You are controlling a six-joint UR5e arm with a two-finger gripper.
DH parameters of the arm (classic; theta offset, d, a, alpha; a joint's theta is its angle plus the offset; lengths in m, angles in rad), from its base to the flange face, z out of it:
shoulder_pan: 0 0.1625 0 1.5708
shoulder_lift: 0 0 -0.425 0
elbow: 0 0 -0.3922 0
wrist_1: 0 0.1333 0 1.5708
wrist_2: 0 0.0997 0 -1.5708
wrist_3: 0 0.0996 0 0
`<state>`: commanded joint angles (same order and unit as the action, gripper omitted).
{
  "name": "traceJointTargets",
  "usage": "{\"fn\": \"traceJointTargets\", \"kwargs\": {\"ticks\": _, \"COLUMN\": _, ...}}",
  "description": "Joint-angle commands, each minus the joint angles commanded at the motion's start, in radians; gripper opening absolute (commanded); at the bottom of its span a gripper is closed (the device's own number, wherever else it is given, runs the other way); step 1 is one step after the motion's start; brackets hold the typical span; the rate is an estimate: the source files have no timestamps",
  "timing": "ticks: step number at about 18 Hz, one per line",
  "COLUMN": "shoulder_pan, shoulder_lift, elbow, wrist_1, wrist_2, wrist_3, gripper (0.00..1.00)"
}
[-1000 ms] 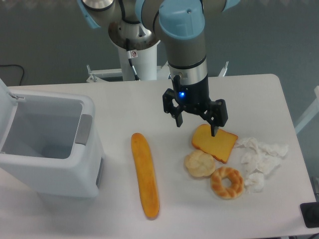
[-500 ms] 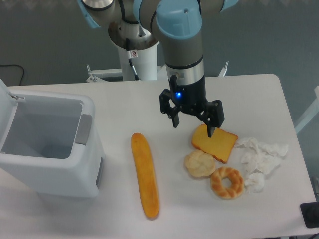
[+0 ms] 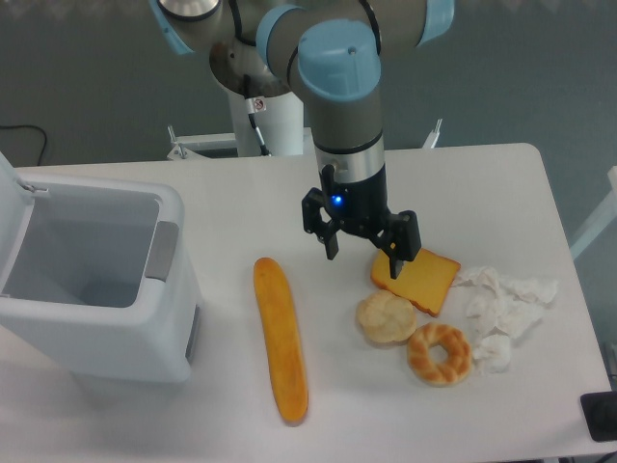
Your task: Pick up the round bread
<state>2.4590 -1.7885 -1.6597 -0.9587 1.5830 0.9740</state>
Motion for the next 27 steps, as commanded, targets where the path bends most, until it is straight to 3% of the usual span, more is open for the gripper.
{"fn": "traceJointTargets", "kwargs": {"ticks": 9, "shoulder_pan": -0.002, "shoulder_lift": -0.064, "elbow": -0.031, "wrist_1": -0.006, "wrist_2": 0.032, "wrist_3": 0.037, "gripper": 1.0}}
{"fn": "traceJointTargets", "kwargs": {"ticks": 12, "shoulder_pan": 0.037, "shoulder_lift": -0.107, "elbow": -0.04, "wrist_1": -0.005, "wrist_2": 0.041, "wrist_3": 0.038, "gripper": 1.0}}
{"fn": "traceJointTargets", "kwargs": {"ticks": 15, "shoulder_pan": 0.072, "shoulder_lift": -0.107, "elbow": -0.04, "wrist_1": -0.008, "wrist_2": 0.034, "wrist_3": 0.038, "gripper": 1.0}}
{"fn": "traceJointTargets", "kwargs": {"ticks": 27, "shoulder_pan": 0.078, "shoulder_lift": -0.152, "elbow": -0.055, "wrist_1": -0.014, "wrist_2": 0.044, "wrist_3": -0.014, "gripper": 1.0}}
